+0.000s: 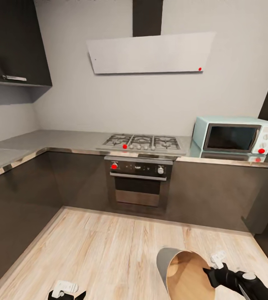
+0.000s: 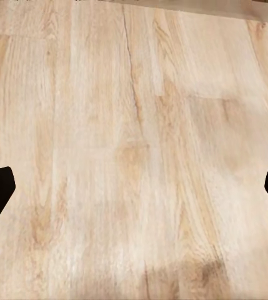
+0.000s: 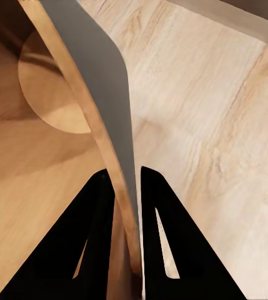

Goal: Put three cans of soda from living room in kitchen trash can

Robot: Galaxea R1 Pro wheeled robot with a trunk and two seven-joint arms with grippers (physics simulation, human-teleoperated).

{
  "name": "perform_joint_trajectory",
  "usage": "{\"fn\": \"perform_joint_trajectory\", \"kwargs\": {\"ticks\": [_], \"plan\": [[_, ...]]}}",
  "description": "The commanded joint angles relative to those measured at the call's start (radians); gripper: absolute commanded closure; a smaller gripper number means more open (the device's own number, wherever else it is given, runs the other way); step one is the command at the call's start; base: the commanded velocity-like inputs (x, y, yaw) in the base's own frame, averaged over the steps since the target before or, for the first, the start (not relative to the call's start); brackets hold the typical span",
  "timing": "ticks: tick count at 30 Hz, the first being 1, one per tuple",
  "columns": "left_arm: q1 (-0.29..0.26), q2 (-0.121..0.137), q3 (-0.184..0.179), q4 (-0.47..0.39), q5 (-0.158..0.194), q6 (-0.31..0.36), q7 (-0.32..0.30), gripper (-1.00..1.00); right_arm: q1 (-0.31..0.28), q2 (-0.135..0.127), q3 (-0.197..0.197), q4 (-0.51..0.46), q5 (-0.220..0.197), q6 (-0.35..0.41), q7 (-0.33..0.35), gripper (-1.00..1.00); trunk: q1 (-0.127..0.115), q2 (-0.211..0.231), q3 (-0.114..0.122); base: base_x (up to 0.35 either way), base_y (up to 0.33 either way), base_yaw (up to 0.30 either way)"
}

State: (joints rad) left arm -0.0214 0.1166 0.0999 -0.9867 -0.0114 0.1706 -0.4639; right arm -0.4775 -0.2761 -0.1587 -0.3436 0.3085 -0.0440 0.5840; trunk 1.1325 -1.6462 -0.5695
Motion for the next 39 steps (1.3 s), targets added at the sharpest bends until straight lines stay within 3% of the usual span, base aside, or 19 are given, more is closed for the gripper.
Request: {"fn": "perform_joint_trajectory", "kwargs": {"ticks": [1, 2, 5, 11, 15, 17, 21, 26, 34, 39], "plan": [[0.0, 0.0, 0.0, 0.0, 0.0, 0.0, 0.0, -1.0, 0.018, -0.004, -0.011, -0.003, -0.016, -0.035, 0.006, 1.0, -0.004, 0.007, 0.003, 0.0, 0.0, 0.0], [0.0, 0.0, 0.0, 0.0, -0.001, -0.001, 0.001, -1.0, 0.049, -0.011, -0.011, -0.003, -0.018, -0.109, 0.007, 1.0, -0.008, 0.014, 0.007, 0.0, 0.0, 0.0], [0.0, 0.0, 0.0, 0.001, -0.001, -0.002, 0.002, -1.0, 0.077, -0.018, -0.011, -0.003, -0.027, -0.19, 0.009, 1.0, -0.019, 0.035, 0.016, 0.0, 0.0, 0.0], [0.0, 0.0, 0.0, 0.0, -0.001, -0.014, 0.0, -1.0, 0.102, -0.031, -0.011, 0.004, -0.048, -0.264, 0.018, 1.0, -0.042, 0.077, 0.035, 0.0, 0.0, 0.0], [0.0, 0.0, -0.002, 0.001, -0.001, -0.022, 0.0, -1.0, 0.117, -0.072, -0.011, 0.018, -0.054, -0.286, 0.022, 1.0, -0.058, 0.105, 0.047, 0.0, 0.0, 0.0], [0.0, 0.0, -0.003, 0.001, -0.002, -0.025, -0.001, -1.0, 0.126, -0.094, -0.011, 0.044, -0.056, -0.34, 0.024, 1.0, -0.065, 0.119, 0.054, 0.0, 0.0, 0.0], [0.0, 0.0, -0.003, 0.001, -0.001, -0.026, -0.002, -1.0, 0.137, -0.102, -0.011, 0.06, -0.056, -0.4, 0.033, 1.0, -0.081, 0.147, 0.066, 0.0, 0.0, 0.0], [0.0, 0.0, -0.003, 0.001, -0.001, -0.027, -0.002, -1.0, 0.159, -0.104, -0.011, 0.066, -0.058, -0.425, 0.078, 1.0, -0.1, 0.182, 0.082, 0.0, 0.0, 0.0], [0.001, -0.001, 0.0, -0.004, 0.002, -0.035, 0.0, -1.0, 0.195, -0.093, -0.01, 0.07, -0.059, -0.456, 0.089, 1.0, -0.13, 0.238, 0.107, 0.0, 0.0, 0.0], [0.001, -0.002, 0.001, 0.001, -0.001, -0.117, 0.001, -1.0, 0.199, -0.07, -0.011, 0.069, -0.059, -0.459, 0.069, 1.0, -0.15, 0.273, 0.123, 0.0, 0.0, 0.0]]}}
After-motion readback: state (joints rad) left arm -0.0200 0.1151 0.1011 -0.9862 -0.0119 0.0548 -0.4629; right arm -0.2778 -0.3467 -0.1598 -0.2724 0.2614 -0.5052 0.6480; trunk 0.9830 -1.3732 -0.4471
